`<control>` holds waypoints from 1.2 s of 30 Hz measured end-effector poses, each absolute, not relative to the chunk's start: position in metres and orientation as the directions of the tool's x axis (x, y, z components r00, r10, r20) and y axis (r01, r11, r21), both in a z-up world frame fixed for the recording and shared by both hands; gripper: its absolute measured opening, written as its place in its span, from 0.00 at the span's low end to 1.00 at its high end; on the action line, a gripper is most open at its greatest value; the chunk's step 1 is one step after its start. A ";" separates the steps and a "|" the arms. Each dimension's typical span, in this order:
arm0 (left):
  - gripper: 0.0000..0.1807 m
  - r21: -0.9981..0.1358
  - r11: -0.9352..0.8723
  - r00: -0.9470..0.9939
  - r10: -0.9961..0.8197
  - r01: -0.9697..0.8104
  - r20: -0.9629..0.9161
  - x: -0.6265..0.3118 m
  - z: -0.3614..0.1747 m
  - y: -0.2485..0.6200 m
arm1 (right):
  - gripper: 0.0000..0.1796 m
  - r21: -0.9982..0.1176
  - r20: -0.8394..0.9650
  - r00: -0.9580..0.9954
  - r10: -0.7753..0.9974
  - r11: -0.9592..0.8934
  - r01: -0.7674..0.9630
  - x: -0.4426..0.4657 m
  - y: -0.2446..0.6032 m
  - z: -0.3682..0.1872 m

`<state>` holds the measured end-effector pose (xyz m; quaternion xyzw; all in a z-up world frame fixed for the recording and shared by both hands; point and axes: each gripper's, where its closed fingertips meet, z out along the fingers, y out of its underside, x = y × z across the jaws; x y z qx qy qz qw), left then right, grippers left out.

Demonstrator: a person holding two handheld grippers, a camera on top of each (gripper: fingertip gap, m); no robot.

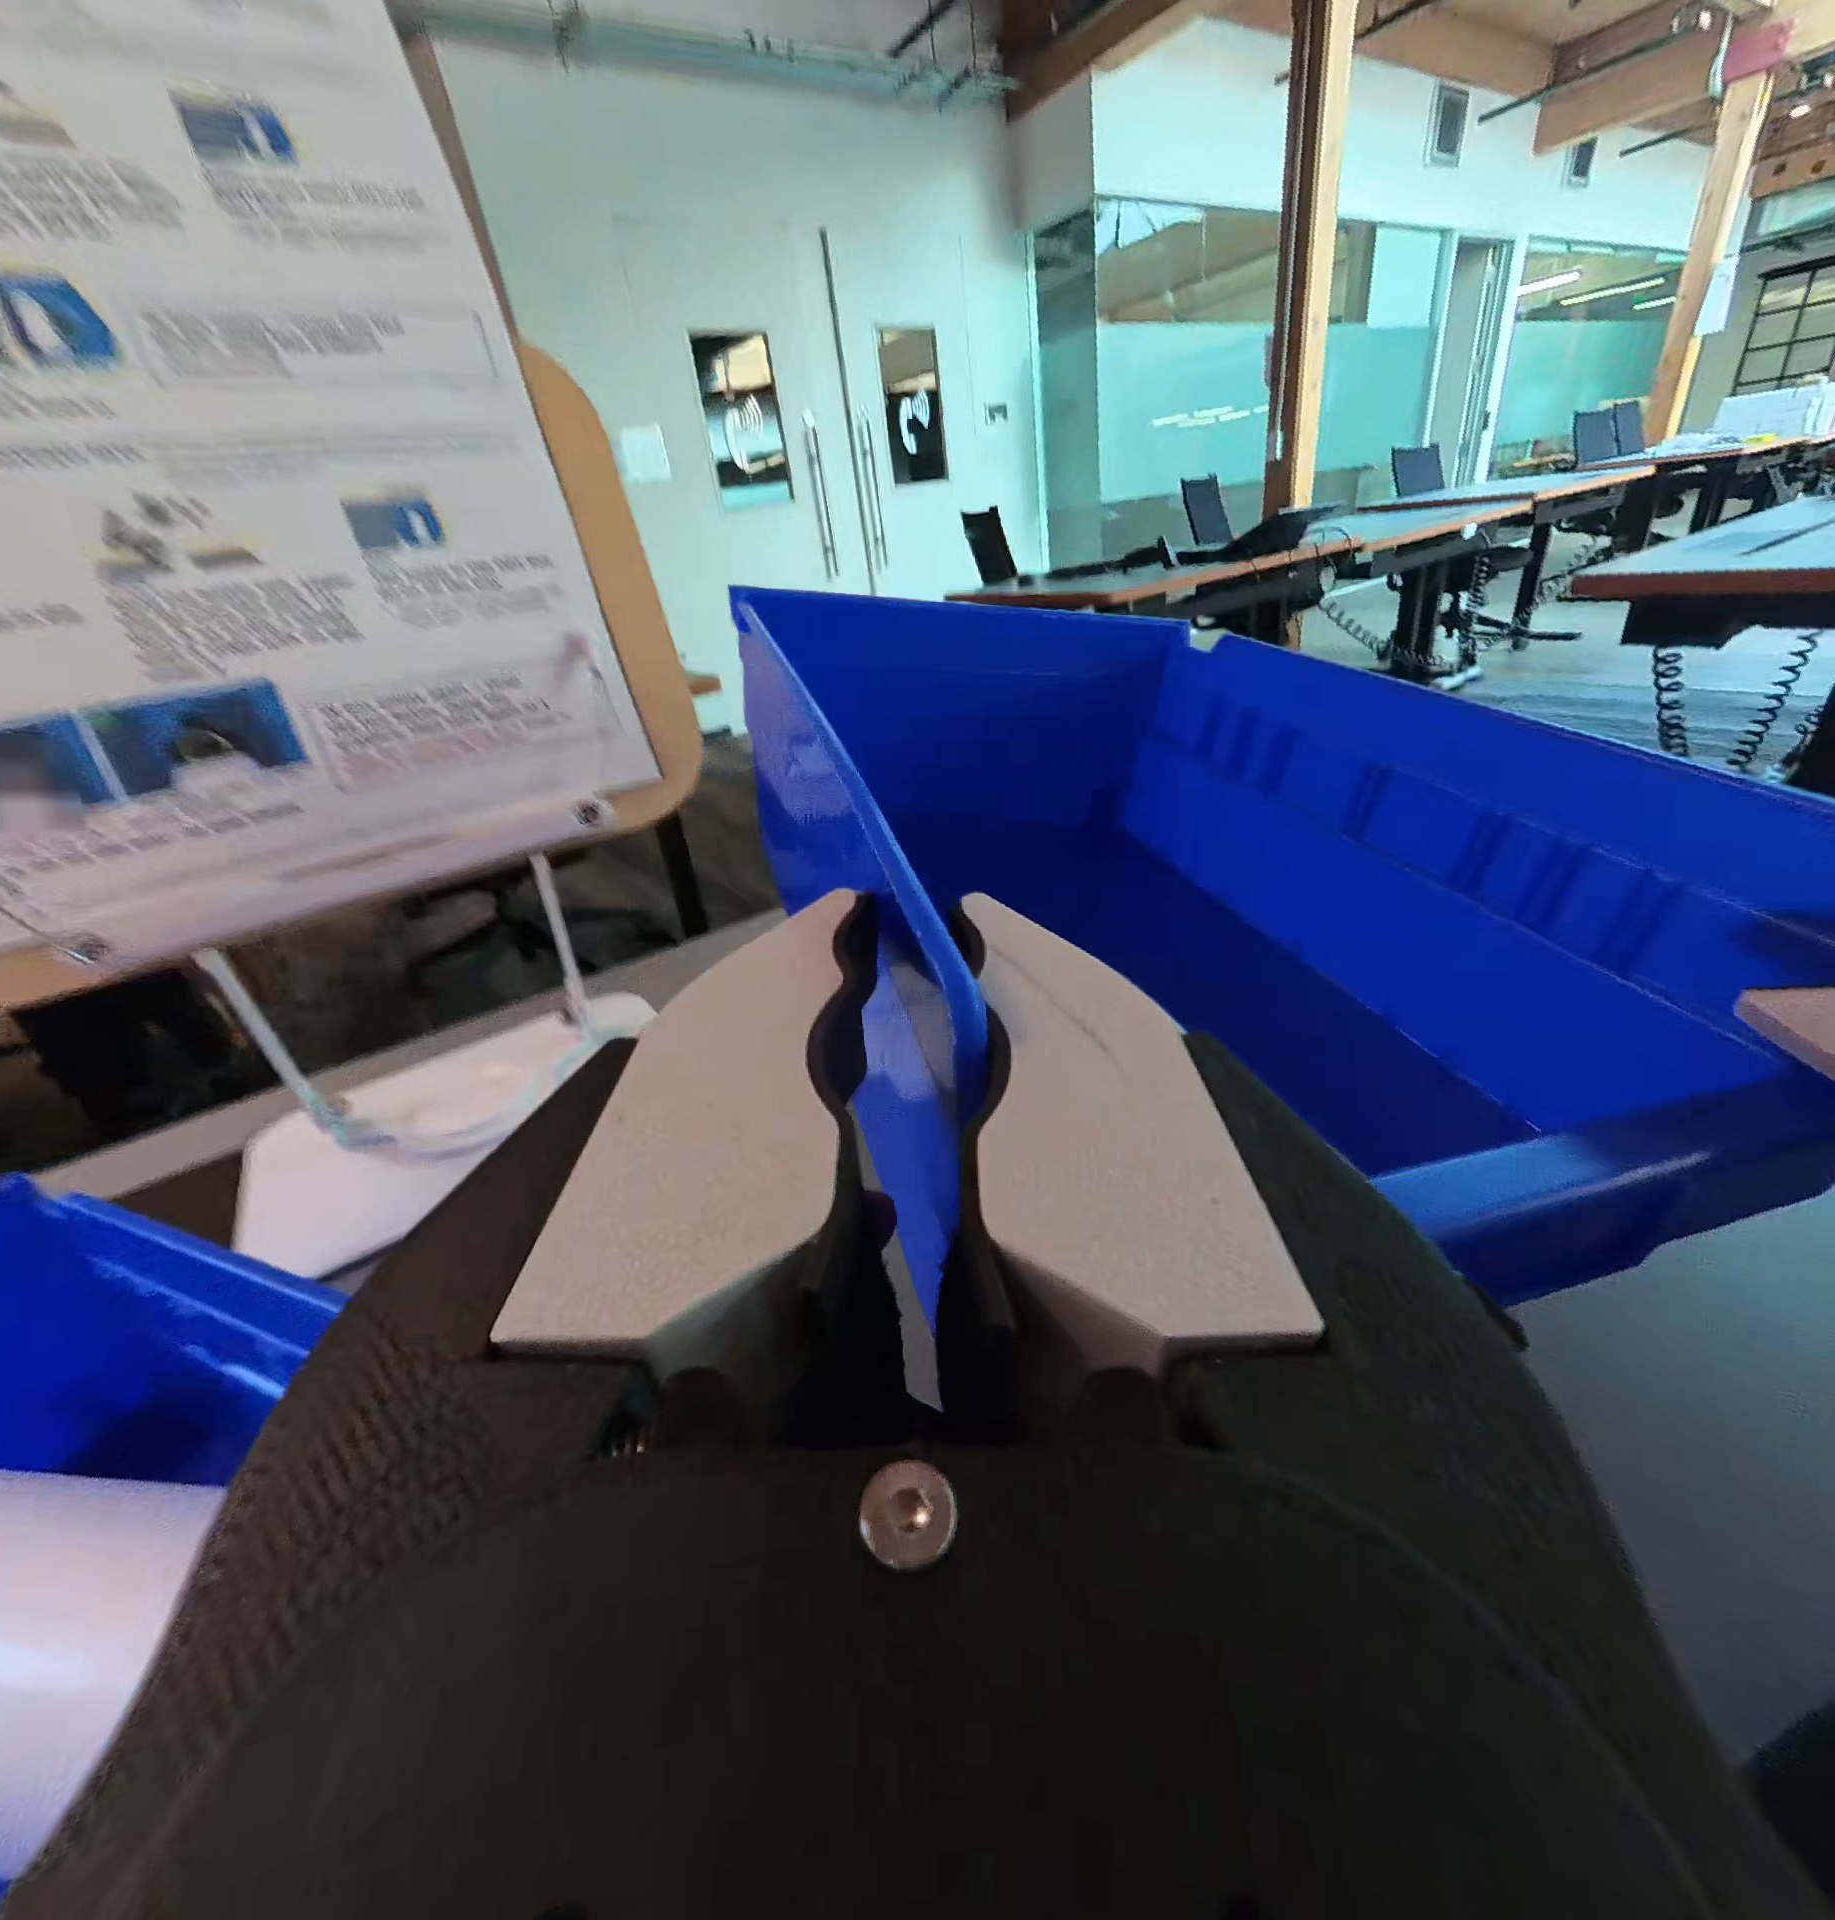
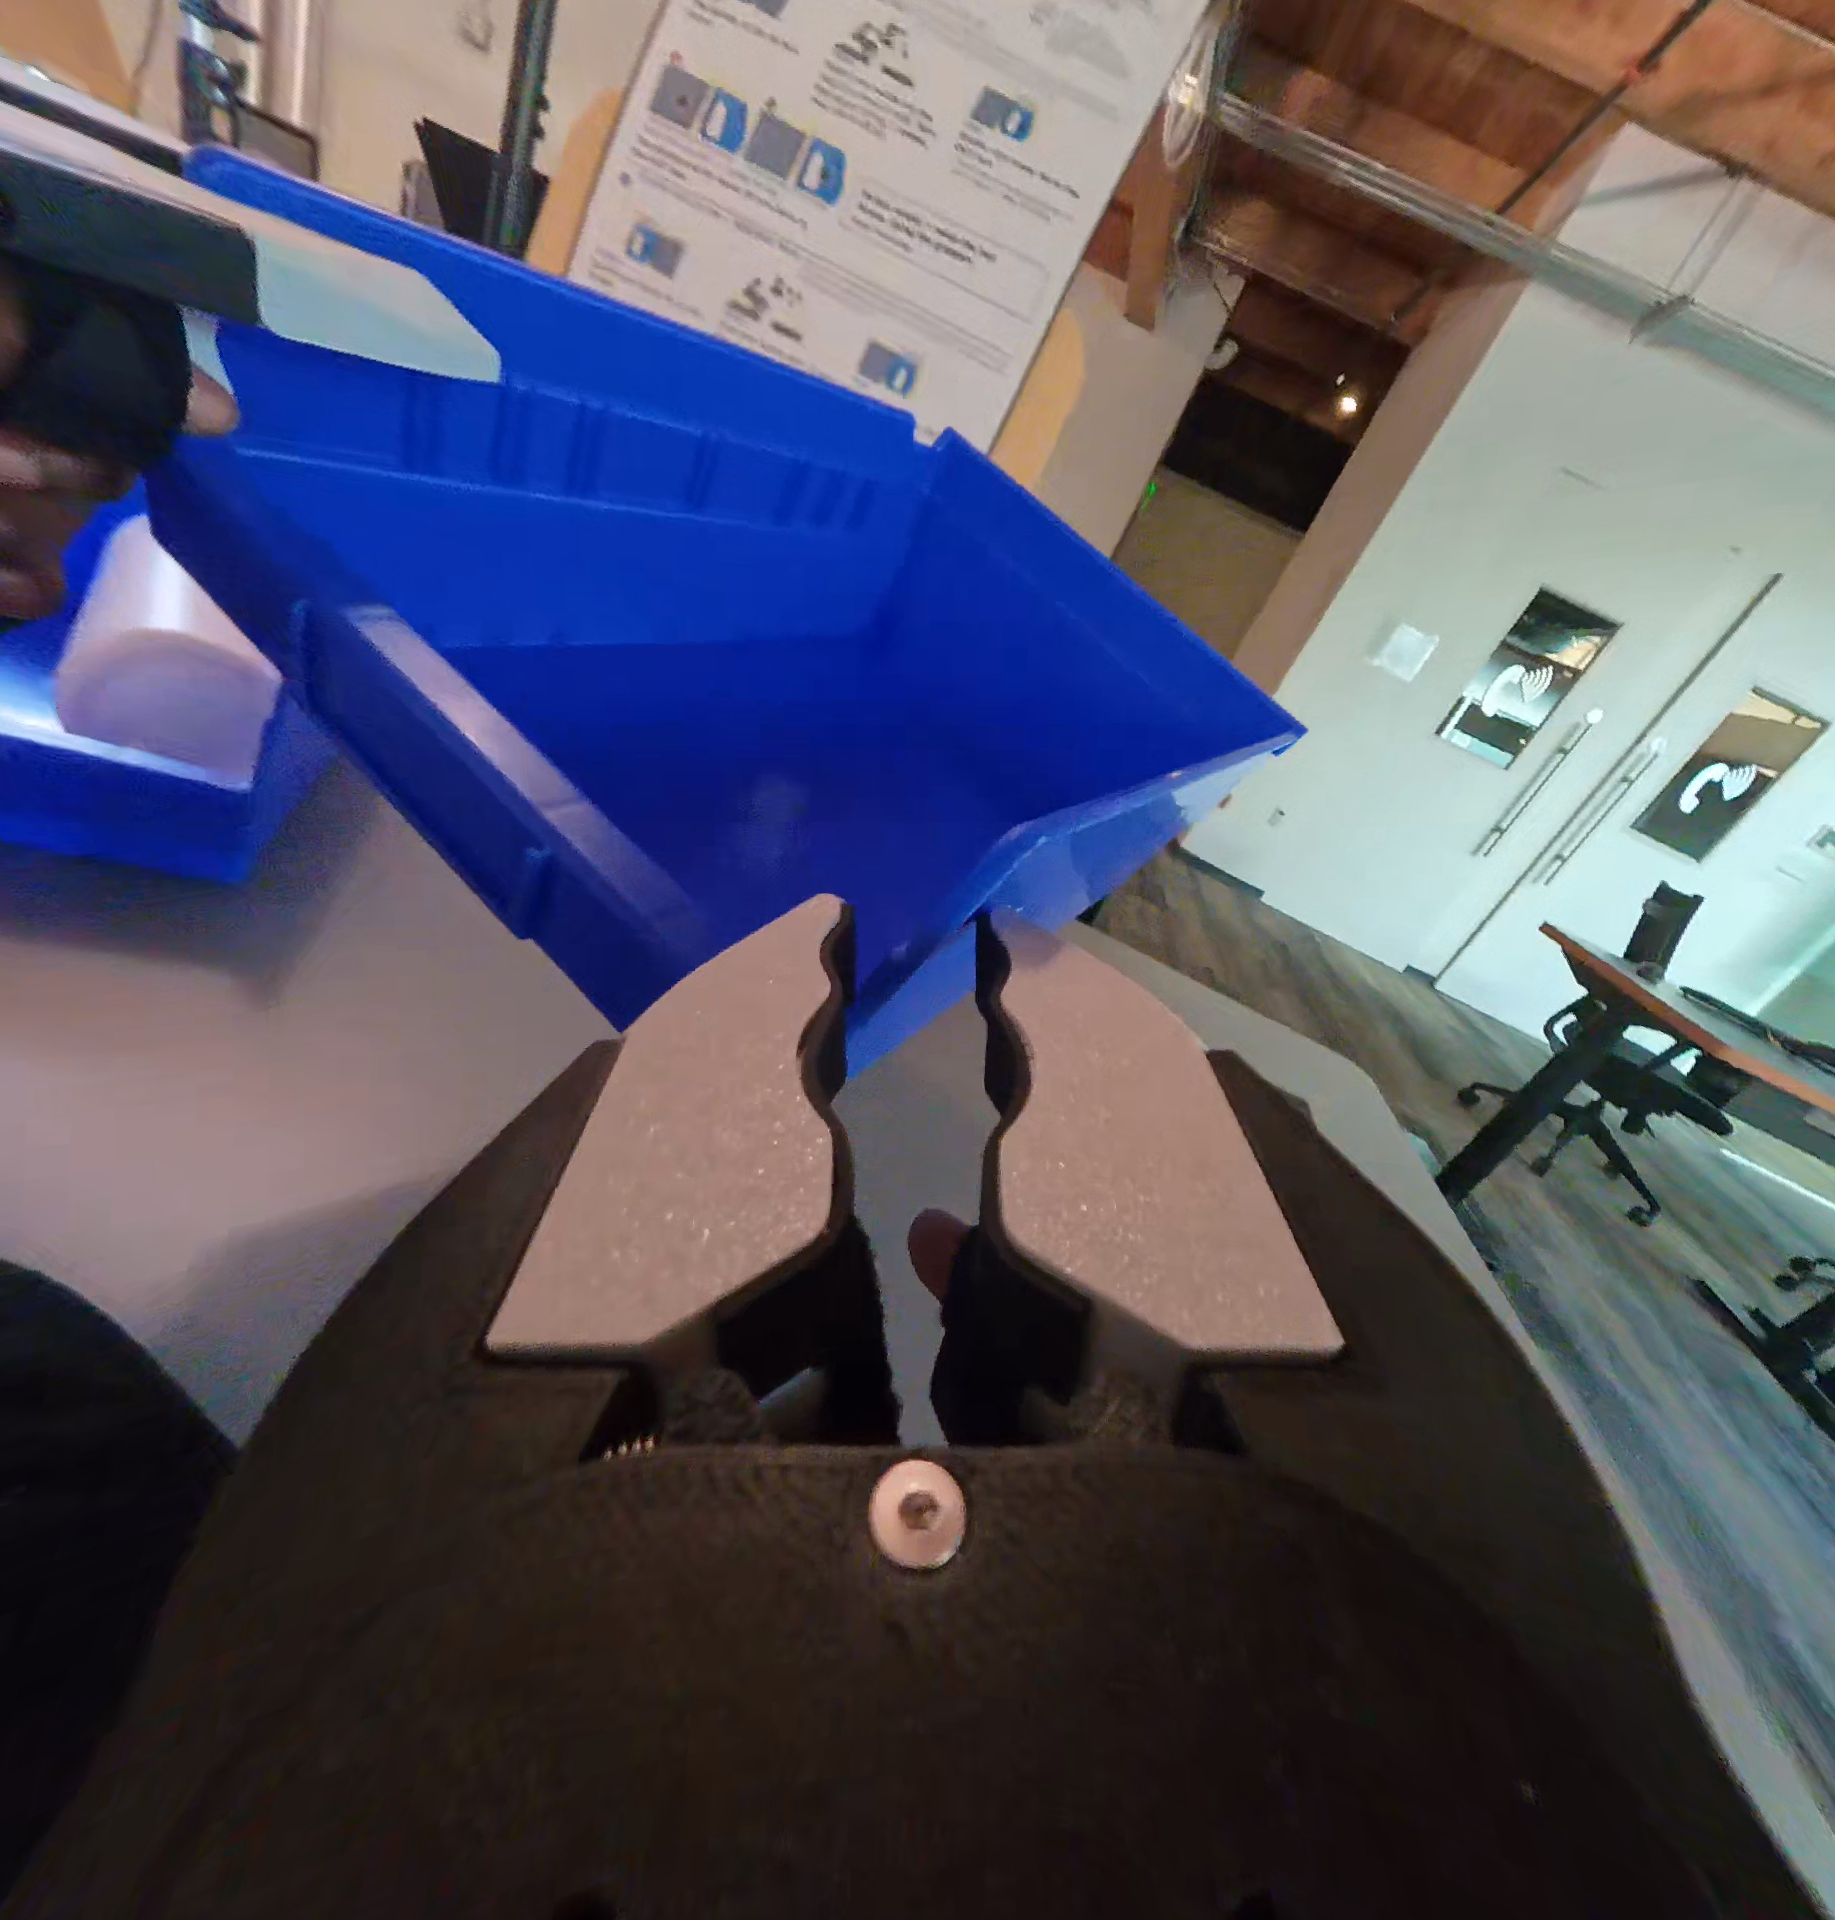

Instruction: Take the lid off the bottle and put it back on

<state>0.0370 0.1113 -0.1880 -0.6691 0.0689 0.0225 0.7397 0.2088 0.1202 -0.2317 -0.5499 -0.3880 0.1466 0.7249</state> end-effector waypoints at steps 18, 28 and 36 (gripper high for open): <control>0.38 -0.892 -0.171 0.835 -0.459 -0.418 -0.303 0.114 -0.310 0.112 | 0.17 -0.829 0.484 0.641 0.596 0.078 0.554 0.288 0.201 -0.310; 0.36 -0.593 -0.361 0.692 -0.308 -0.720 -0.653 -0.023 -0.331 0.031 | 0.41 -0.338 0.782 -0.060 0.621 0.503 0.796 0.219 0.131 -0.336; 0.19 -0.318 -0.534 0.530 -0.308 -0.784 -0.790 -0.107 -0.369 -0.012 | 0.19 -0.031 0.800 -0.261 0.541 0.471 0.881 0.217 0.150 -0.377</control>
